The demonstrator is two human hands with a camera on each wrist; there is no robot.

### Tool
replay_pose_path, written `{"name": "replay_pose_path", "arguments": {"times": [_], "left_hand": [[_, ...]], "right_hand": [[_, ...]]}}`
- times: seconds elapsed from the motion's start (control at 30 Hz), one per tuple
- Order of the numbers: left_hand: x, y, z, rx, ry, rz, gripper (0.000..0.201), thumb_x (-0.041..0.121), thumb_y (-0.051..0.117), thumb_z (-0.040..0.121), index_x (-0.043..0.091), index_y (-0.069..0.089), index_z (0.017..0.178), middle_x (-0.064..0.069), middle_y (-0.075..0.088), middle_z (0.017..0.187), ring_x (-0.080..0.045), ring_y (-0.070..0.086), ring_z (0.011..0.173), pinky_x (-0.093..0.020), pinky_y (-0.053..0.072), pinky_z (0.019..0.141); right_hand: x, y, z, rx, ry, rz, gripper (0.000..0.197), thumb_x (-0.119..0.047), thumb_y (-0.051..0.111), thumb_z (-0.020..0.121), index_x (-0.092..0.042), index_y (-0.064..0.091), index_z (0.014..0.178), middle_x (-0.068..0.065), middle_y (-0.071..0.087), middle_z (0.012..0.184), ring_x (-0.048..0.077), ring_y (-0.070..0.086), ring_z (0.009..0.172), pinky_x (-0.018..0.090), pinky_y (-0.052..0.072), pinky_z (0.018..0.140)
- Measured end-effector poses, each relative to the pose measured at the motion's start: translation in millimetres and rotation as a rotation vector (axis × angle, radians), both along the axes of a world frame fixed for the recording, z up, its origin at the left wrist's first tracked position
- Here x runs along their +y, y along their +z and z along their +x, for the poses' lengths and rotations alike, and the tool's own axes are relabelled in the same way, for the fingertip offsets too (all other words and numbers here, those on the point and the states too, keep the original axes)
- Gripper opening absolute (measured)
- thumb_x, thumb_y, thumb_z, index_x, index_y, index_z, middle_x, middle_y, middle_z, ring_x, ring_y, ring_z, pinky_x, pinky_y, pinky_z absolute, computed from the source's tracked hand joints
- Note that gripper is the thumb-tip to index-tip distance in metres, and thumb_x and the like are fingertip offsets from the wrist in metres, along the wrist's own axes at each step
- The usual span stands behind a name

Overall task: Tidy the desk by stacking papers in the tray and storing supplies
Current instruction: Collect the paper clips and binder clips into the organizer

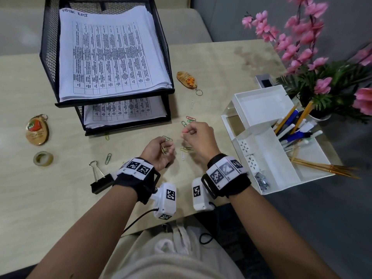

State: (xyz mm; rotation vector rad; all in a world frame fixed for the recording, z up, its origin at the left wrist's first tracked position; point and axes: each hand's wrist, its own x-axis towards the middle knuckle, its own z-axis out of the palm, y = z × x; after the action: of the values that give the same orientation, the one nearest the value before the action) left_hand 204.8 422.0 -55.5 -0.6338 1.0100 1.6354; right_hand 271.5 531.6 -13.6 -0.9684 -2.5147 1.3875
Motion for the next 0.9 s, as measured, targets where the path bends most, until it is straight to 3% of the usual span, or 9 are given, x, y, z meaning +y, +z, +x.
{"name": "replay_pose_path", "arguments": {"times": [0.07,0.13,0.2,0.3,0.47,0.6,0.73,0.9], "left_hand": [[-3,0,-2,0.012,-0.047,-0.012,0.054,0.022,0.027,0.097,0.013,0.044,0.046,0.003,0.038,0.034,-0.006,0.031,0.022,-0.008,0.02,0.025],[-7,-1,-5,0.029,-0.079,-0.011,0.041,0.022,0.024,0.096,0.017,0.032,0.056,0.007,0.029,0.033,-0.004,0.024,0.021,-0.011,0.014,0.023],[-12,-3,-6,0.038,-0.083,-0.003,0.042,0.023,0.023,0.096,0.018,0.032,0.056,0.008,0.026,0.031,-0.004,0.023,0.02,-0.011,0.014,0.023],[-16,-7,-7,0.044,-0.057,-0.014,0.055,0.022,0.024,0.097,0.016,0.042,0.045,0.007,0.028,0.031,-0.005,0.025,0.021,-0.008,0.015,0.024],[-21,-7,-6,0.094,-0.044,-0.038,0.037,0.02,0.024,0.096,0.017,0.034,0.06,0.006,0.03,0.031,-0.004,0.027,0.022,-0.008,0.017,0.026],[-21,-7,-4,0.09,0.006,-0.059,0.036,0.019,0.027,0.095,0.014,0.039,0.062,0.006,0.036,0.033,-0.005,0.035,0.025,-0.008,0.025,0.026],[-18,-7,-3,0.094,0.103,-0.067,0.039,0.017,0.032,0.098,0.003,0.05,0.067,-0.005,0.056,0.039,-0.016,0.059,0.034,-0.015,0.049,0.036],[-16,-8,-1,0.058,0.078,0.039,0.047,0.018,0.029,0.099,0.0,0.056,0.066,-0.012,0.067,0.052,-0.017,0.066,0.043,-0.019,0.054,0.046]], "right_hand": [[8,-15,4,-0.077,-0.016,0.042,0.012,0.004,0.058,0.081,0.001,0.069,0.08,0.011,0.066,0.079,0.017,0.06,0.078,0.027,0.053,0.08],[9,-29,9,-0.203,0.04,0.09,0.015,0.001,0.055,0.082,0.0,0.069,0.088,0.016,0.067,0.095,0.026,0.061,0.095,0.034,0.05,0.09],[7,-43,14,-0.27,0.137,0.167,0.015,-0.004,0.059,0.083,-0.003,0.066,0.096,0.015,0.061,0.106,0.027,0.057,0.102,0.034,0.047,0.09],[1,-49,19,-0.273,0.195,0.252,0.011,-0.007,0.058,0.086,-0.005,0.063,0.096,0.013,0.056,0.107,0.027,0.052,0.102,0.035,0.044,0.085],[-4,-42,15,-0.386,0.348,0.434,0.018,-0.003,0.044,0.089,0.001,0.058,0.099,0.017,0.054,0.111,0.032,0.047,0.107,0.038,0.043,0.082],[-6,-33,9,-0.406,0.388,0.449,0.018,-0.001,0.044,0.087,0.004,0.057,0.098,0.022,0.059,0.106,0.036,0.055,0.099,0.035,0.04,0.073],[-8,-21,7,-0.204,0.195,0.229,0.014,-0.005,0.053,0.086,-0.003,0.067,0.085,0.018,0.066,0.091,0.03,0.058,0.087,0.03,0.046,0.076],[-22,4,4,0.015,0.198,0.004,0.008,-0.007,0.068,0.08,-0.003,0.073,0.086,0.004,0.065,0.075,0.01,0.056,0.07,0.004,0.043,0.061]]}}
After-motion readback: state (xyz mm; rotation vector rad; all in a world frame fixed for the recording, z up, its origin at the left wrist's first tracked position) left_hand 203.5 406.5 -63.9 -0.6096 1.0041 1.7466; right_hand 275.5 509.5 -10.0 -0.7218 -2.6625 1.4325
